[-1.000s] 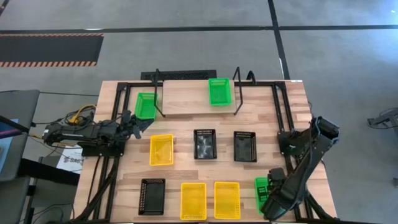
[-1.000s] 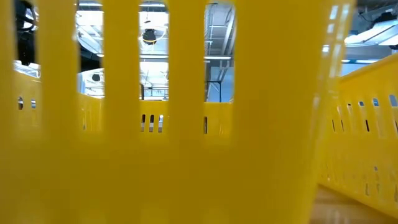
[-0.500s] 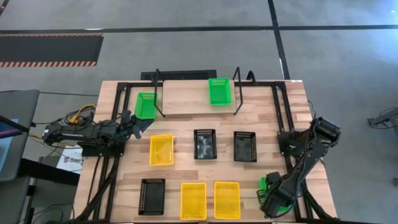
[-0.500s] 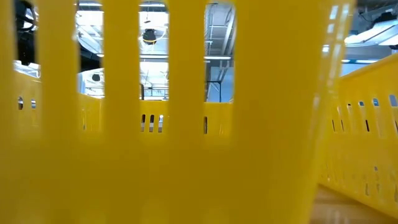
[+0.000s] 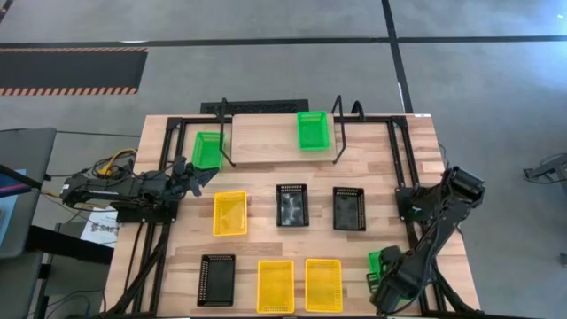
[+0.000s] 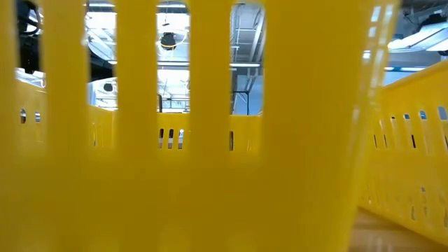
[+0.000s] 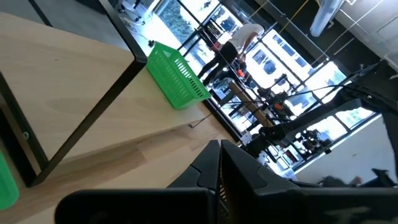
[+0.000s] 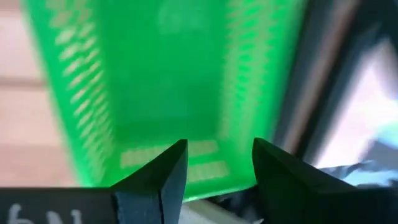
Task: Stack baskets on shelf by color
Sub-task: Stack the bottom green bin on the green bin on the shelf
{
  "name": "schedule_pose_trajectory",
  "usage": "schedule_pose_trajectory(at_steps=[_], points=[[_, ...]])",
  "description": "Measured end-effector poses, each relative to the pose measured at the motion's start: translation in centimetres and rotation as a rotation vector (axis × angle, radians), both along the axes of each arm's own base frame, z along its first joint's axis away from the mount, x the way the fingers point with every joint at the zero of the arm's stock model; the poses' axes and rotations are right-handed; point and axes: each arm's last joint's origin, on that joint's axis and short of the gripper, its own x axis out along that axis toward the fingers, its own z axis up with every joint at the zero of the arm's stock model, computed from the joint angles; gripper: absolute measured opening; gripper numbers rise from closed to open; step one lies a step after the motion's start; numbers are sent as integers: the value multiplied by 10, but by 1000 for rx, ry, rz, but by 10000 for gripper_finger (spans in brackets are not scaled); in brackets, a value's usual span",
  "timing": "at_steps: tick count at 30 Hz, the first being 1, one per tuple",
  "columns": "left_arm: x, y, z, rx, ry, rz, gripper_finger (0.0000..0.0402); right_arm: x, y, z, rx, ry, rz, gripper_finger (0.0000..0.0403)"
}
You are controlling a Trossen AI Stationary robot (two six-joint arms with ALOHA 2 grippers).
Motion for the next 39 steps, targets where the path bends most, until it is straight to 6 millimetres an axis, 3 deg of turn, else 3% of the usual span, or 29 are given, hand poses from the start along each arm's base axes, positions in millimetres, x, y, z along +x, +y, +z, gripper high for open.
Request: schedule_pose_trajectory(at_steps=[6, 21, 31, 39], points=[[0, 0, 0, 2, 1, 3, 0, -9, -10, 22, -72, 51, 24, 199], [0, 0, 0, 2, 1, 2, 0, -21, -2, 21, -98, 23, 53, 199], [0, 0, 0, -4, -2, -4, 0, -25, -4, -25, -8, 3, 37, 196], [0, 0, 0, -4, -2, -4, 0, -31, -13, -34, -56, 54, 33, 189]])
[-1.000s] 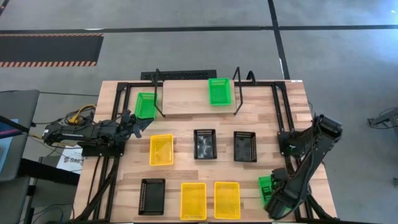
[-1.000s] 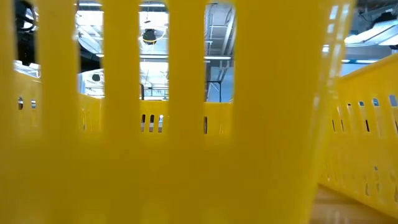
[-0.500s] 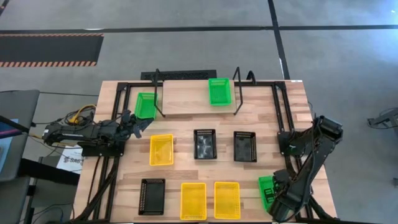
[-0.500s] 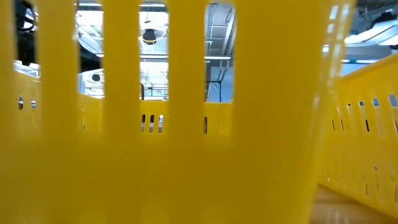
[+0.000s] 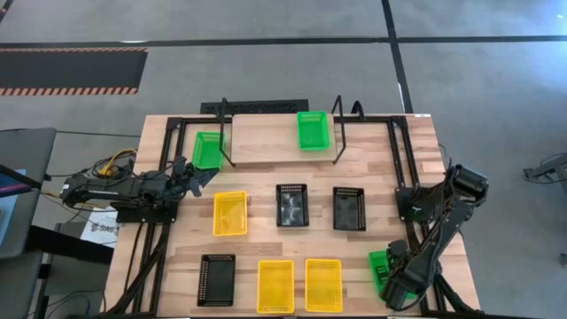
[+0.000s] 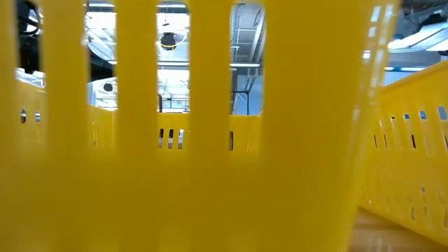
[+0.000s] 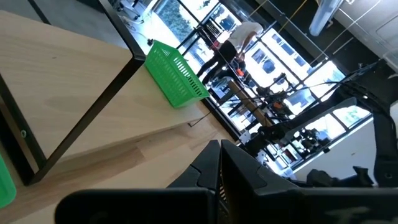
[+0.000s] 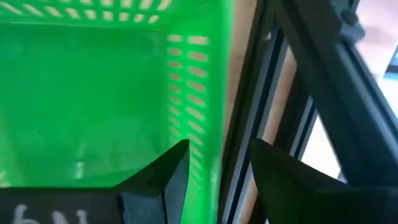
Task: Stack baskets on shelf by color
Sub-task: Stack the bottom green bin on the green bin on the shelf
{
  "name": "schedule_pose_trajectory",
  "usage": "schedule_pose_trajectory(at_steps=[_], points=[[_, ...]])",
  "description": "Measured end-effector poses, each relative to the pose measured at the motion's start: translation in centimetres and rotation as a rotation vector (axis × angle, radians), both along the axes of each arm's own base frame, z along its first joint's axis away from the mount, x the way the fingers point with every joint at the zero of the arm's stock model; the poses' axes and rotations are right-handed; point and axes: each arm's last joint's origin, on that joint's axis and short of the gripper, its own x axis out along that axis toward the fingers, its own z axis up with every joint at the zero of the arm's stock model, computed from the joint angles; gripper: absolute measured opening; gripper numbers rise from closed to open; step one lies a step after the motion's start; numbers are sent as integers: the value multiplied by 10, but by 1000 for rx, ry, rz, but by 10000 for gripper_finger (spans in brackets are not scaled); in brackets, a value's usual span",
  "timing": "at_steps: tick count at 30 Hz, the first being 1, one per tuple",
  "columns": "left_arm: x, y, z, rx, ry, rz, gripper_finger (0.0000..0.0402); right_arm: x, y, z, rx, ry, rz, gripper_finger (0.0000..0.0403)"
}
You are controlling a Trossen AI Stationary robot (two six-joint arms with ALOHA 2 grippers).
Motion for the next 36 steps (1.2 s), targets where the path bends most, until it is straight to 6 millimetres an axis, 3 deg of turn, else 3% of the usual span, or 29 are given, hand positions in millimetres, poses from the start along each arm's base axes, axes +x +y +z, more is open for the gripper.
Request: schedule_pose_trajectory(at_steps=[13, 17, 23, 27, 31, 36], points=[[0, 0, 0, 1, 0, 0, 0, 14, -5, -15, 97, -64, -32, 165], [0, 0, 0, 1, 1, 1, 0, 29, -5, -15, 144, -134, -62, 121], [0, 0, 0, 2, 1, 2, 0, 38, -2, -15, 170, -232, -59, 17], [0, 0, 0, 2, 1, 2, 0, 35, -1, -14, 169, -231, -48, 11], [0, 0, 0, 2, 1, 2, 0, 39, 5, -1, 192, -249, -28, 7], [0, 0, 0, 1, 1, 3, 0, 43, 7, 50, 149, -265, -15, 4]])
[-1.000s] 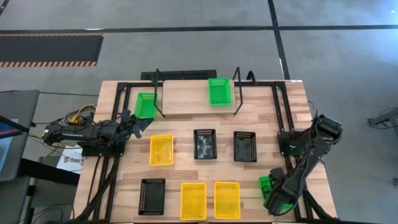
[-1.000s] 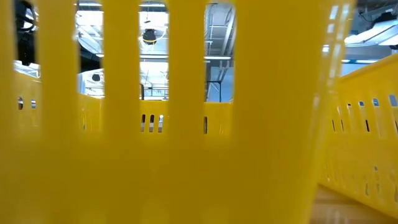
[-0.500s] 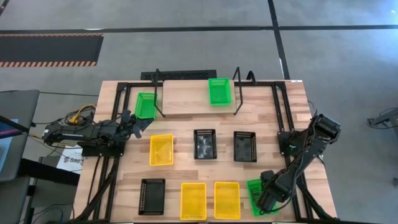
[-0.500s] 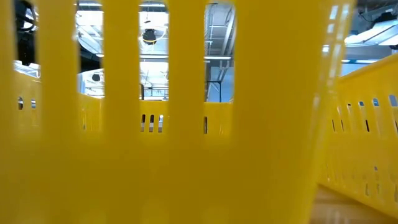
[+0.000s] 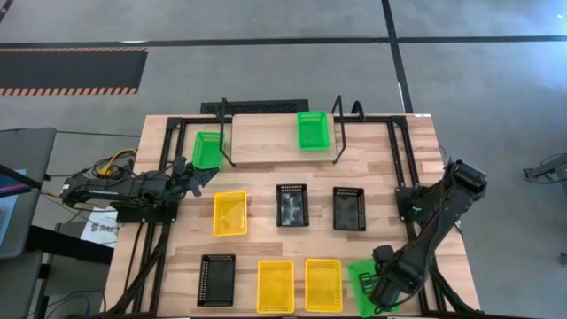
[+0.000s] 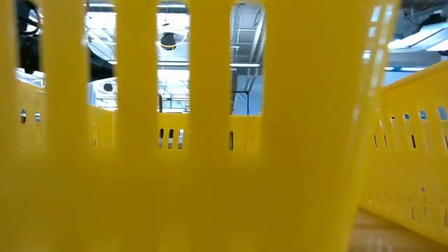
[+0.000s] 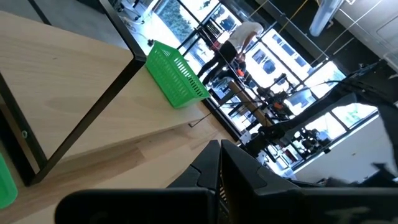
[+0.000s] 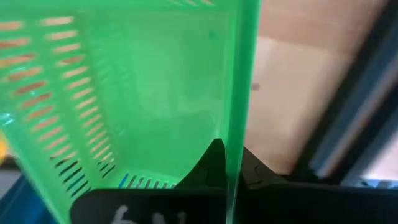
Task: Stack baskets on shelf by color
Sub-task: Stack the bottom green bin on the green bin on the shelf
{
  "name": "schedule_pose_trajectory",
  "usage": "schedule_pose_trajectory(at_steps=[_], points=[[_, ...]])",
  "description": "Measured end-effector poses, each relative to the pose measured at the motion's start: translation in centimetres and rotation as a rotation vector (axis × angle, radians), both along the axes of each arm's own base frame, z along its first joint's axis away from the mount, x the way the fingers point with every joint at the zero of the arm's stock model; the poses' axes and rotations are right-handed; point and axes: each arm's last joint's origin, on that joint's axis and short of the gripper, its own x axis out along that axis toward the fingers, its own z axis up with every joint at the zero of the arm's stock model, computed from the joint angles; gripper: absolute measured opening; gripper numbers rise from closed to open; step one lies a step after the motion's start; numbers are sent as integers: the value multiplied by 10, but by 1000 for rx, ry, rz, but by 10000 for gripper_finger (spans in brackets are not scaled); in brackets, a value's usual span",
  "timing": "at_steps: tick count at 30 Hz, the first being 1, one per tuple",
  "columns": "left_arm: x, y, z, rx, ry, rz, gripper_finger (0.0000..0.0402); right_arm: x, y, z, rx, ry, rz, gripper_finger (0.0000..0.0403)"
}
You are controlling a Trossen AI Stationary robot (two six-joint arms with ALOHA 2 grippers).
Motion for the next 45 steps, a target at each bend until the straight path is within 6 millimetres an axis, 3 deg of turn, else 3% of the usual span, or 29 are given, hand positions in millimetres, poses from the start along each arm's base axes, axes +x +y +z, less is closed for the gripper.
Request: schedule_pose_trajectory(at_steps=[4, 7, 13, 17, 21, 29, 33, 36, 39, 45], points=[[0, 0, 0, 0, 0, 0, 0, -3, -8, 53, -136, -10, -2, 3], [0, 0, 0, 0, 0, 0, 0, -1, -18, 92, -255, -109, -7, 3], [0, 0, 0, 1, 0, 0, 0, 26, -49, 123, -528, -528, 62, 3], [0, 0, 0, 1, 0, -2, 0, 53, -81, 131, -613, -510, 149, 3], [0, 0, 0, 0, 1, -10, 0, 84, -125, 138, -665, -470, 270, 3], [1, -1, 0, 5, 4, -47, 0, 137, -244, 166, -767, -558, 407, 3], [1, -1, 0, 10, 6, -47, 0, 145, -309, 176, -795, -660, 358, 3], [1, -1, 0, 19, 11, -48, 0, 147, -346, 176, -810, -700, 297, 3], [1, -1, 0, 19, 11, -48, 0, 145, -368, 173, -795, -712, 283, 3], [1, -1, 0, 43, 21, -49, 0, 139, -387, 170, -778, -706, 263, 3]])
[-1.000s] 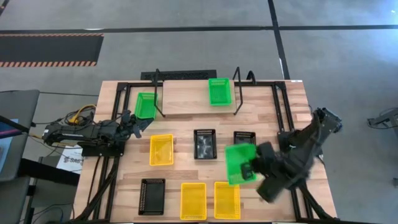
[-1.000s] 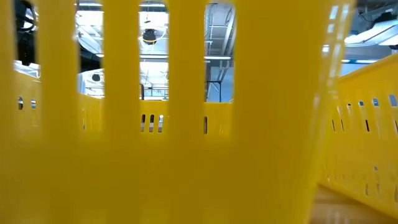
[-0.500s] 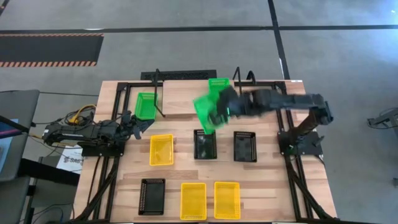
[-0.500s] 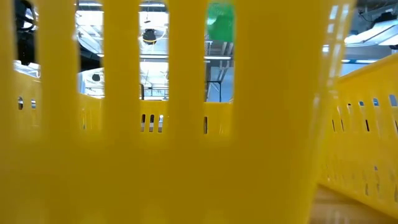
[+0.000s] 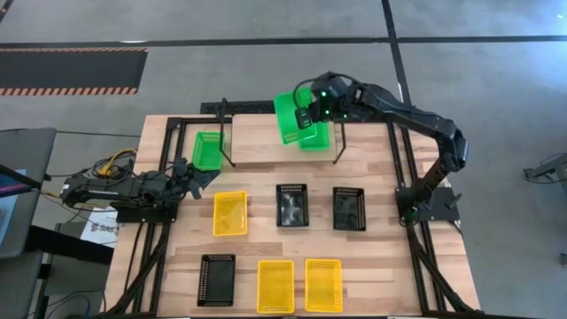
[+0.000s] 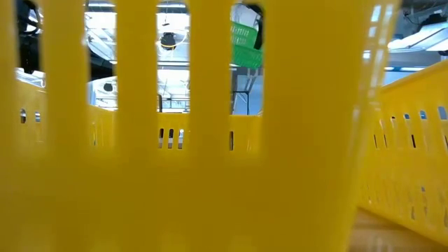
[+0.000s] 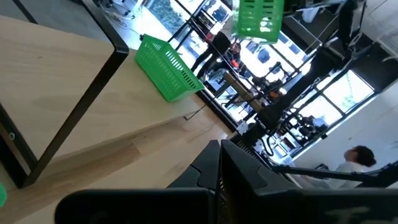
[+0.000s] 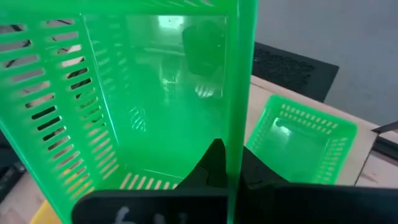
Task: Stack baskets on shelf by color
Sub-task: Stack the bottom green bin on the green bin on the shelf
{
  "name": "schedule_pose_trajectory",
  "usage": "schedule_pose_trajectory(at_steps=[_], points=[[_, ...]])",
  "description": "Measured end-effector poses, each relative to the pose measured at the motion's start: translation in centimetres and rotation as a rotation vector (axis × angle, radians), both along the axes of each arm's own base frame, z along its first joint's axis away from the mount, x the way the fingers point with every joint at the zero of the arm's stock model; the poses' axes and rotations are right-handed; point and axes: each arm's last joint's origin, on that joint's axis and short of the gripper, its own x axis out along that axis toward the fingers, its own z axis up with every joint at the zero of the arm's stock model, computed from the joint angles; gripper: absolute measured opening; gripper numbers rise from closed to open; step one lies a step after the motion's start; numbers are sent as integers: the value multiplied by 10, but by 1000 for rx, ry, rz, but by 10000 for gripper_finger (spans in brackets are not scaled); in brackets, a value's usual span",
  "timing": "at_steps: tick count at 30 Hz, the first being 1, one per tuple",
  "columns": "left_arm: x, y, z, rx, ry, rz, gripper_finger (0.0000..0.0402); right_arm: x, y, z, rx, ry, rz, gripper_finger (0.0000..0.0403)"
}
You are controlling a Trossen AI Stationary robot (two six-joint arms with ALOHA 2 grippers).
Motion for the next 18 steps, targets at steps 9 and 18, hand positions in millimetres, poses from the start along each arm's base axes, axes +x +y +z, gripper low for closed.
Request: schedule_pose_trajectory(at_steps=[9, 18], points=[[0, 0, 0, 9, 4, -10, 0, -4, -11, -1, 26, -13, -43, 3], [0, 0, 0, 8, 4, -9, 0, -16, -25, -5, 48, 28, -126, 3]])
